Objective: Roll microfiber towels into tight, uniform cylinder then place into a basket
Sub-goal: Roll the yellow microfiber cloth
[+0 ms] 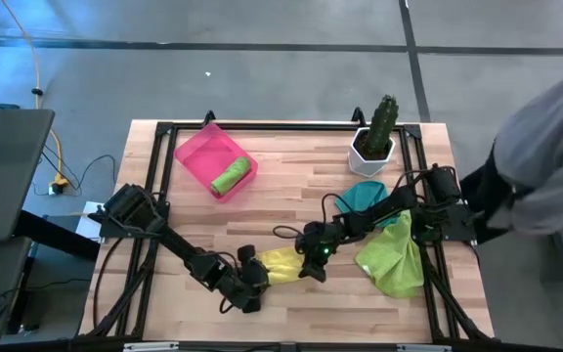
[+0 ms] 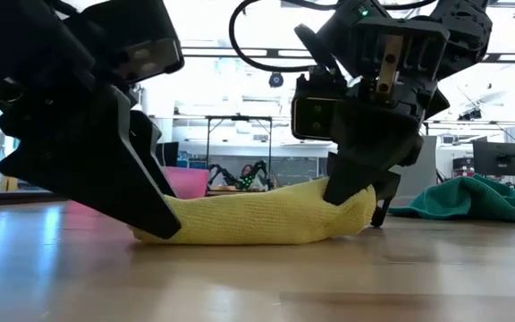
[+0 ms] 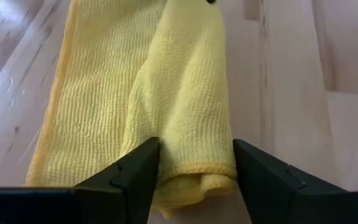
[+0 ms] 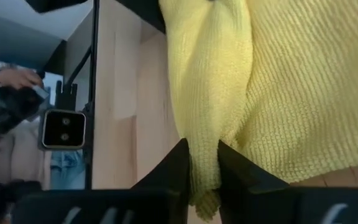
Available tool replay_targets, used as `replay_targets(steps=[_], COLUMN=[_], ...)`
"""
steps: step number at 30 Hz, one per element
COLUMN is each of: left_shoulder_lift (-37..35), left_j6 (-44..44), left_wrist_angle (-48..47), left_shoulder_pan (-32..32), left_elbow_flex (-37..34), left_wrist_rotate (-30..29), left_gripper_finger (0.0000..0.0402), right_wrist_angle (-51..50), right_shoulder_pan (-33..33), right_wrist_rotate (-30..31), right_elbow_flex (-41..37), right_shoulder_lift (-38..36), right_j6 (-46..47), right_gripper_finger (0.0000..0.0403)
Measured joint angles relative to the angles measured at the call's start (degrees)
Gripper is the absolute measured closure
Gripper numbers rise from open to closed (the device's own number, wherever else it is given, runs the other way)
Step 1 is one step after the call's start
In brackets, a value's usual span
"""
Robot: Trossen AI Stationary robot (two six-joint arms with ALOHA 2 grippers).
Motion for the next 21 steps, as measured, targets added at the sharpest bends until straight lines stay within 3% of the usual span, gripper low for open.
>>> replay_targets(steps=[5, 13, 21], left_shoulder_lift=[-0.04, -0.13, -0.09], left_j6=[-5.80, -8.25, -8.38], left_wrist_angle=[-1.40, -3.61, -5.12], left_shoulder_pan=[0.00, 0.04, 0.04], left_elbow_flex=[0.00, -0.04, -0.02], left_wrist_rotate=[-0.14, -0.27, 0.18], left_gripper_finger=[0.0240, 0.0334, 0.0376], right_wrist_angle=[0.31, -3.51, -6.13], right_shoulder_pan=[-0.14, -1.48, 1.33], right_wrist_rotate=[0.02, -0.13, 1.11], right_elbow_flex=[-0.02, -0.07, 0.02], right_shoulder_lift=[-0.91, -6.49, -11.49], right_j6=[-5.97, -17.17, -37.03], right_gripper_finger=[0.0344, 0.0290, 0.0248])
